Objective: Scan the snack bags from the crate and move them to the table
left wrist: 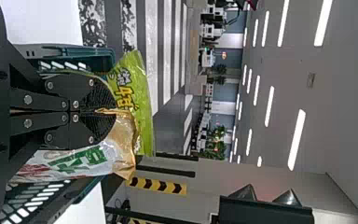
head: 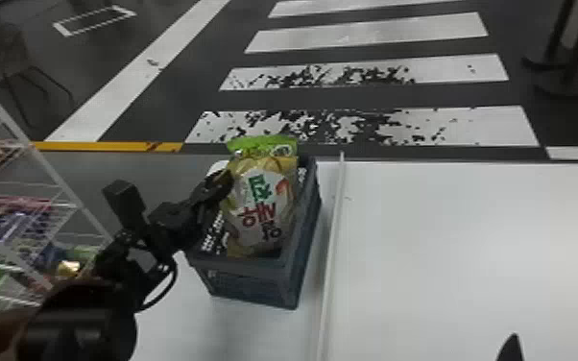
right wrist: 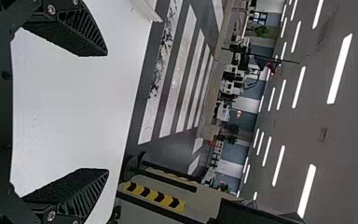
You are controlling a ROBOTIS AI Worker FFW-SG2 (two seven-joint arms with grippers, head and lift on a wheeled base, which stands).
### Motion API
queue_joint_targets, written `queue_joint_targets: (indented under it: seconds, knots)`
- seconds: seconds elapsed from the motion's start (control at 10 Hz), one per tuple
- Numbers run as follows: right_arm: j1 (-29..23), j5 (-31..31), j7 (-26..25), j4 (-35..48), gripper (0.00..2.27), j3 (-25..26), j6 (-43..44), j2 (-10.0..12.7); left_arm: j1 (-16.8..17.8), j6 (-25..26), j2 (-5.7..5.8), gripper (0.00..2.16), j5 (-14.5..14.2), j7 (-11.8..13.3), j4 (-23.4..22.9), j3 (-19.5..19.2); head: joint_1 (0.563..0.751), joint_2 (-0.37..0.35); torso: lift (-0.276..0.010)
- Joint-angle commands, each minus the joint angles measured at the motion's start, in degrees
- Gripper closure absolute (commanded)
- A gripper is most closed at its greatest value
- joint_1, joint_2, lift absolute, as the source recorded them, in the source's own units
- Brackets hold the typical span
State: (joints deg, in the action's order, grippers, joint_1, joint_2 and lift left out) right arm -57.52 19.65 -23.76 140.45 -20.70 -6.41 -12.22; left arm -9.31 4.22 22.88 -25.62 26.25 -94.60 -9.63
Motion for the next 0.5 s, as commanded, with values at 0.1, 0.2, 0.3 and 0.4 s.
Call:
queue_joint_targets:
  seconds: [0.1,0.2,0.3,0.4]
  knots:
    - [0.21,0.03,-0.06,0.00,0.11,-0.31,-0.05,-0.18,-3.17,0.49,-0.11,2.09,-0.31,-1.11,-6.39,-1.18,0.695,0.252,-0.095]
    - [0.21,0.03,-0.32,0.00,0.11,-0.48,0.12,-0.18,-4.22,0.67,0.06,2.09,-0.93,-1.81,-9.02,-2.15,0.695,0.248,-0.095]
    - [0.21,0.03,-0.58,0.09,0.11,-0.75,0.12,-0.09,-4.93,1.37,0.15,2.09,-1.28,-1.99,-11.57,-3.46,0.695,0.249,-0.095]
    - [0.30,0.03,-0.67,0.09,0.11,-0.83,0.30,-0.09,-5.63,2.78,0.15,2.09,-1.19,-2.69,-14.21,-4.52,0.695,0.252,-0.095]
